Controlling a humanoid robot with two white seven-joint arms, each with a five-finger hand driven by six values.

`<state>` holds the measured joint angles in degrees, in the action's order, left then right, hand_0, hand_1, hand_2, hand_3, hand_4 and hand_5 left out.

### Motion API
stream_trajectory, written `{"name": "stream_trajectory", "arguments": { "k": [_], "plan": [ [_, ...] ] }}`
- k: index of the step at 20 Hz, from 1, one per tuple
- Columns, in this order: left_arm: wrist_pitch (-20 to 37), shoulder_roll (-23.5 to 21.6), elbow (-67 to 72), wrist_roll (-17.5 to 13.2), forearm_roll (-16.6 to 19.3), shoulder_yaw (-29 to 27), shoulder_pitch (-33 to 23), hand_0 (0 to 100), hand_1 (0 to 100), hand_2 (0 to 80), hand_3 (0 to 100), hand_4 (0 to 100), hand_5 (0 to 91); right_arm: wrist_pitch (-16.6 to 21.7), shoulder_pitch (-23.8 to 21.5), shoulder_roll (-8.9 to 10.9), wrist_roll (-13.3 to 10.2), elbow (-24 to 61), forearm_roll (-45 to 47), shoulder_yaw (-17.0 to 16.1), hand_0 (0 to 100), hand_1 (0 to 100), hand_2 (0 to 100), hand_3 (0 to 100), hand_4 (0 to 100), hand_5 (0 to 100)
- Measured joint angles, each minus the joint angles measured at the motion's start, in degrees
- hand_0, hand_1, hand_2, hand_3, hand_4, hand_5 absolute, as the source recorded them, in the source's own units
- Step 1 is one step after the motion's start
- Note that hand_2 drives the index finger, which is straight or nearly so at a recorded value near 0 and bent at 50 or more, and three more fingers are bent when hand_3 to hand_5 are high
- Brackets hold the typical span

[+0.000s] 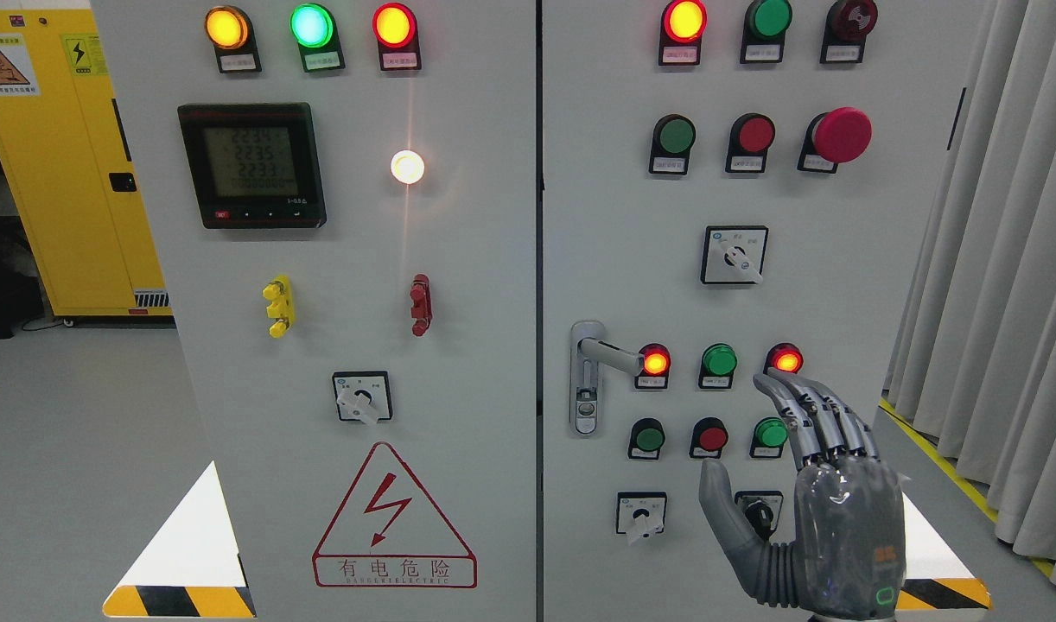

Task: Release door handle
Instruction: 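Open the right hand and withdraw it away from the handle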

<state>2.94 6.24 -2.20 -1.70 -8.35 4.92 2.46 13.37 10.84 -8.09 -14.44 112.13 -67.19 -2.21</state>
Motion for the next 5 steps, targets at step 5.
{"name": "stream_trajectory", "arguments": {
  "k": [5],
  "plan": [
    [0.0,0.0,0.0,0.0,0.0,0.0,0.0,12,56,0.0,0,0,0.0,0.8,-0.7,-0.02,-0.4,0.3,0.4,0.5,54,27,0,0,0,0]
  ]
}}
